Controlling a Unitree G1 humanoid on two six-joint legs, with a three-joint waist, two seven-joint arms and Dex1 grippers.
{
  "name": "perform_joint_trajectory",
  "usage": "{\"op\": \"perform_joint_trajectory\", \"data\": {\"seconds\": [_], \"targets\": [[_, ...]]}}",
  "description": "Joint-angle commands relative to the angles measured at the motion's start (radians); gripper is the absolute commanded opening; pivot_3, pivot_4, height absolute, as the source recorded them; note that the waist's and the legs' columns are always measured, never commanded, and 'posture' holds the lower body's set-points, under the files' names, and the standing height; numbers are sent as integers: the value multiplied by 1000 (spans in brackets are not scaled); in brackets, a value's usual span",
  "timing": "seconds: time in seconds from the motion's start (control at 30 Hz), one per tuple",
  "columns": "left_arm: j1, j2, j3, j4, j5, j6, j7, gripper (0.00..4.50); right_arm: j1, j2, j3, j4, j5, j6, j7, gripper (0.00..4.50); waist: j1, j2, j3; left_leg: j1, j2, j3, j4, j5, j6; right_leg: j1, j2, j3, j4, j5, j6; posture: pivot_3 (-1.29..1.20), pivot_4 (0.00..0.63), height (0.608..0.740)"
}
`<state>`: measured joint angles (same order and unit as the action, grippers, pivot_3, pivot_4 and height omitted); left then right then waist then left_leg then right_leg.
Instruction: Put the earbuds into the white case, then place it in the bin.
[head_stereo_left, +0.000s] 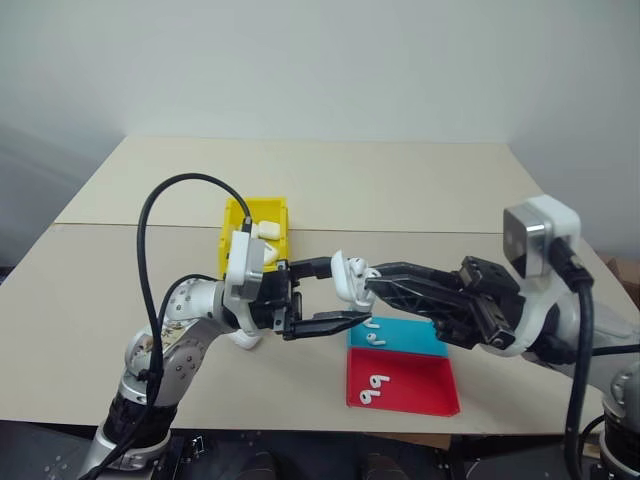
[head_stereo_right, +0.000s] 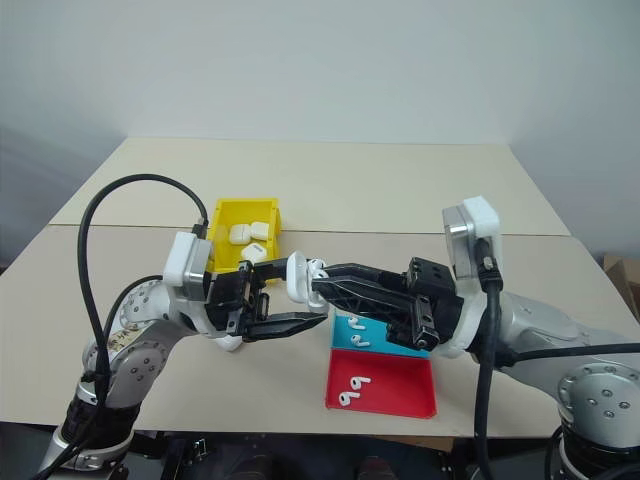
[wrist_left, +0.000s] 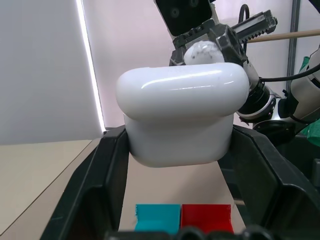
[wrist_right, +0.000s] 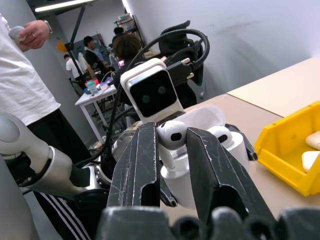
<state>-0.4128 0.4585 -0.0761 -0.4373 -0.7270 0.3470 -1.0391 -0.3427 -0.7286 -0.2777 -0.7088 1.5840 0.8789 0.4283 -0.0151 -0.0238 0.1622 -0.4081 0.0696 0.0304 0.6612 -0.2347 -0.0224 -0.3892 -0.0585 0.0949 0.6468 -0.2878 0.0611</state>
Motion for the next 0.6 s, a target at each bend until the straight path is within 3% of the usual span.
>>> {"op": "perform_joint_trajectory", "data": {"seconds": [0.03,0.37,0.4,0.47,0.6], "targets": [[0,-10,7,-30,-6,-22,3,2757,2,-16,8,-22,-8,-38,18,700,0,0,0,0,0,0,0,0,0,0,0,0,0,0,0,0,150,740],[12,-28,0,-31,4,-29,3,2757,42,-48,30,-72,-131,-86,96,700,0,0,0,0,0,0,0,0,0,0,0,0,0,0,0,0,150,740],[12,-29,1,-31,4,-29,3,2757,45,-49,32,-75,-144,-92,104,1329,1,0,0,0,0,0,0,0,0,0,0,0,0,0,0,0,150,740],[11,-32,1,-29,5,-28,4,2757,52,-46,33,-73,-156,-107,110,1824,1,0,0,0,0,0,0,0,0,0,0,0,0,0,0,0,150,740],[10,-33,3,-19,13,-32,2,2757,63,-58,13,-54,-176,-120,124,1824,1,0,0,0,0,0,0,0,0,0,0,0,0,0,0,0,150,740]]}}
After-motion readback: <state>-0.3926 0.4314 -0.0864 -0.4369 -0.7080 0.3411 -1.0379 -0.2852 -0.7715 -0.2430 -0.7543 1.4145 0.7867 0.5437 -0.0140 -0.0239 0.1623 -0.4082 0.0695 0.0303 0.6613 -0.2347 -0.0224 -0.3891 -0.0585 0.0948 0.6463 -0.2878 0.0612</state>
